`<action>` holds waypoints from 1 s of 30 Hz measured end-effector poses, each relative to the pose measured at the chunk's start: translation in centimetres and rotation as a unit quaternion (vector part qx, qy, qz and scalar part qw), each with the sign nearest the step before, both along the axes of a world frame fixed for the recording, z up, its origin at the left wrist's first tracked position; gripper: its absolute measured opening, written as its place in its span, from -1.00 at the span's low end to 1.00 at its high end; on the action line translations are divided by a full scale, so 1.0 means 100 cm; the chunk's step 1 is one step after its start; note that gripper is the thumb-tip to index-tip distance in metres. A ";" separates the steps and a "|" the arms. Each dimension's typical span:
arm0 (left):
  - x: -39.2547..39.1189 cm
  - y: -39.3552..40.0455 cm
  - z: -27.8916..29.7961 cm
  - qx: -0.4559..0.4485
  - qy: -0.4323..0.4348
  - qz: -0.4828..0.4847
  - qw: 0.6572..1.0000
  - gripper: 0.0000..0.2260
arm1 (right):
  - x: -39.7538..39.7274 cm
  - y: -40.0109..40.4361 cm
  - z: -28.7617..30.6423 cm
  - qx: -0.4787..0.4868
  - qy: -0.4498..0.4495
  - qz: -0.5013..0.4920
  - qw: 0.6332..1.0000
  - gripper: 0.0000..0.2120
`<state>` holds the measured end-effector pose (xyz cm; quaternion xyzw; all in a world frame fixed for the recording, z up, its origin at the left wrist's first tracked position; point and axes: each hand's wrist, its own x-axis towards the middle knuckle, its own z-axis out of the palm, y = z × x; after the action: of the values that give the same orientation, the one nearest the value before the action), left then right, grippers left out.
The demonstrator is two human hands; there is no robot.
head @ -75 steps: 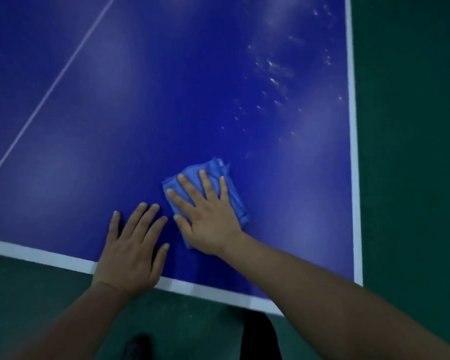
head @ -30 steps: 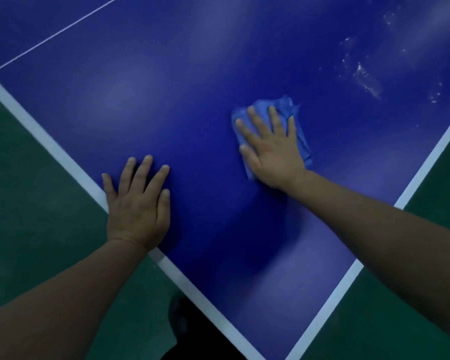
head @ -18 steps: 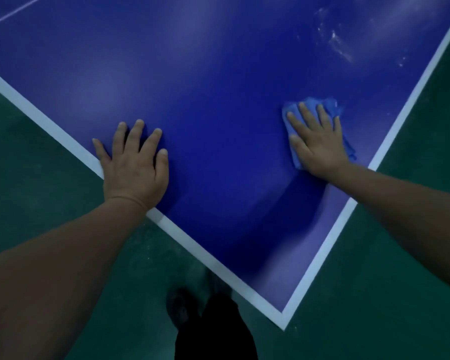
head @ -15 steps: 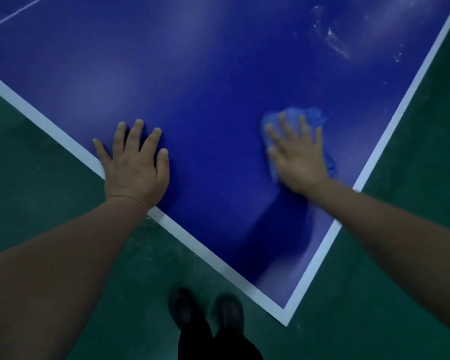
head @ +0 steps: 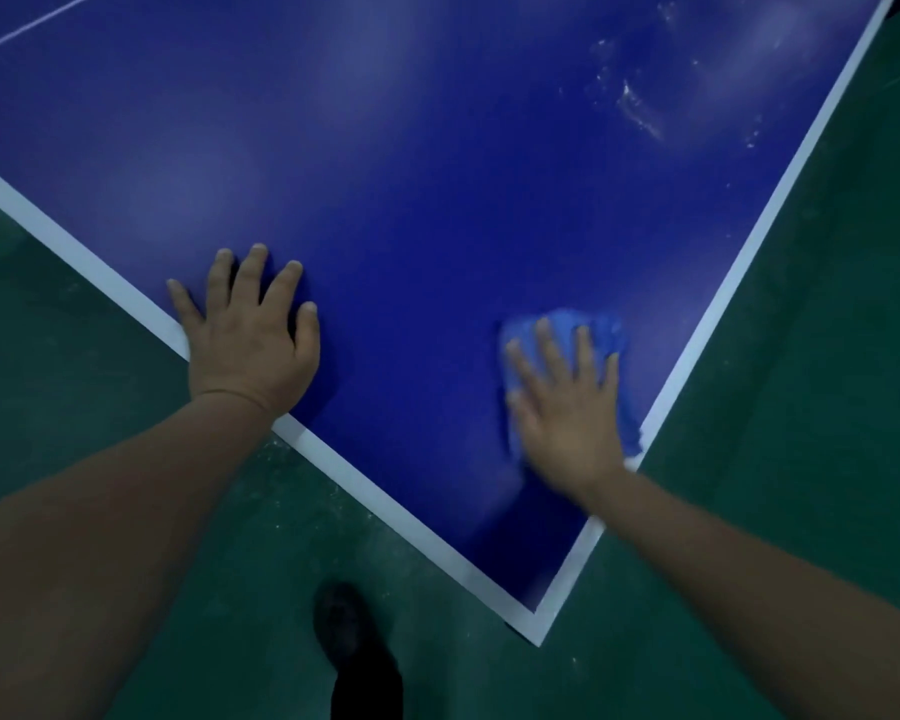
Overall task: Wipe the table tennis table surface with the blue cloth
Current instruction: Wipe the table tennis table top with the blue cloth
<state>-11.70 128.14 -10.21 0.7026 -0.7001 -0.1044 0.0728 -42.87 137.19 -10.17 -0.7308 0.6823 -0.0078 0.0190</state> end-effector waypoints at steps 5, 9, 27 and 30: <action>0.001 -0.001 0.000 0.002 -0.011 -0.001 1.000 -0.46 | 0.018 0.115 0.011 0.067 -0.034 0.284 0.956 -0.53; -0.003 0.000 0.001 0.001 -0.042 0.000 0.999 -0.44 | -0.030 0.040 0.003 0.063 -0.003 0.278 0.959 -0.50; -0.248 0.046 0.021 -0.028 0.067 0.073 0.995 -0.47 | -0.191 -0.127 0.000 0.027 -0.012 0.209 0.977 -0.45; -0.287 0.034 0.014 0.001 0.054 0.102 0.993 -0.43 | -0.264 -0.205 0.015 0.077 -0.008 -0.001 0.997 -0.46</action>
<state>-40.43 131.50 -8.83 0.7640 -0.6194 -0.1346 0.1203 -69.29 116.66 -8.64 -0.7264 0.6814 0.0385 0.0808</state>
